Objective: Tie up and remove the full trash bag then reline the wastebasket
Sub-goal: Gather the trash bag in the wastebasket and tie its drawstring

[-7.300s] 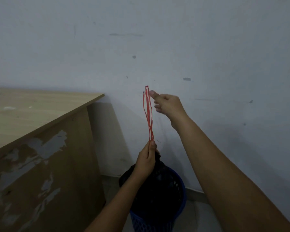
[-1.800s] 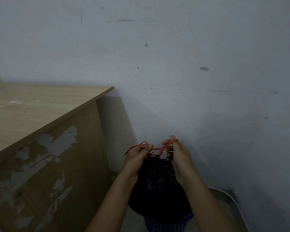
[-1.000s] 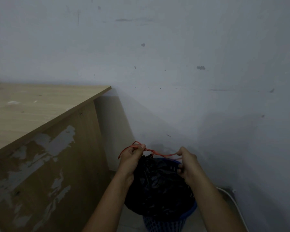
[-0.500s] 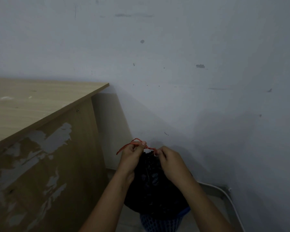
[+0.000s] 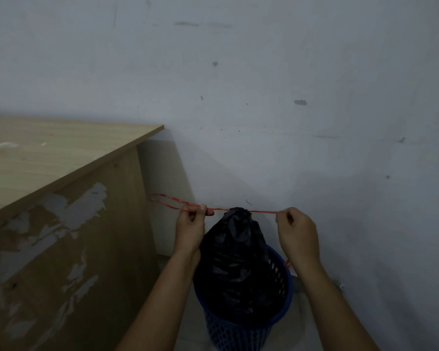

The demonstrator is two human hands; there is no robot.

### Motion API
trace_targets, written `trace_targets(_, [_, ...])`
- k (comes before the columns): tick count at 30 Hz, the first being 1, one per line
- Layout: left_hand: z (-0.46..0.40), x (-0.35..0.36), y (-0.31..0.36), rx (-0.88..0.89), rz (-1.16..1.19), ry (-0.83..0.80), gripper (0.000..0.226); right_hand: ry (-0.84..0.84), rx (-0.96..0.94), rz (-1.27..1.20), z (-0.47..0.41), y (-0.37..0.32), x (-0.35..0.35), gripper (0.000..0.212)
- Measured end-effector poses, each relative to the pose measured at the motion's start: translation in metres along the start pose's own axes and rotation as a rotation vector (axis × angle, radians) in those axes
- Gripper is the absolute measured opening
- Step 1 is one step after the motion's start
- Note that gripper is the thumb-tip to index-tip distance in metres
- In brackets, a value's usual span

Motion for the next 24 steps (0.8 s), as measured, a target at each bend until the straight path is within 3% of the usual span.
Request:
trace_targets(3, [0.000,0.002,0.003,-0.049,0.045,-0.020,0.014,-0.052,0.019,0.019,0.000,0.001,-0.003,0.035])
trace_targets(7, [0.005,0.003,0.008,-0.014,0.070,-0.119,0.014,-0.083,-0.106,0.288,0.006,-0.002,-0.001,0.026])
trace_targets(9, [0.008,0.006,0.009,-0.007,0.076,-0.161,0.013,-0.141,-0.166,0.297,0.010,-0.010,0.005,0.048])
trace_targets(12, [0.010,0.012,0.009,-0.017,0.118,-0.179,0.013,-0.380,-0.001,0.183,0.019,-0.024,0.021,0.068])
trace_targets(15, [0.010,0.010,0.012,-0.039,0.107,-0.159,0.017,-0.506,0.091,0.130,0.023,-0.020,0.036,0.046])
trace_targets(17, [0.006,0.003,0.010,-0.051,-0.099,-0.118,0.030,-0.451,0.004,0.151,0.024,-0.014,0.038,0.037])
trace_targets(20, [-0.008,-0.017,0.003,0.015,-0.664,-0.105,0.064,-0.365,-0.144,0.224,0.021,-0.004,0.035,0.035])
trace_targets(22, [-0.014,-0.028,0.001,-0.001,-0.839,-0.148,0.083,-0.344,-0.197,0.280,0.020,0.003,0.034,0.040])
trace_targets(24, [-0.013,-0.032,0.004,0.021,-0.972,-0.152,0.084,-0.298,-0.252,0.334,0.019,0.006,0.034,0.042])
Point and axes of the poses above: each hand's wrist, its own z-axis away from the middle knuckle, its own x-axis out of the palm, y = z × x, the point moved 1 cm from there along -z, towards the middle knuckle, and after that the axes turned 12 degrees about -z, right-handed, at the moved point
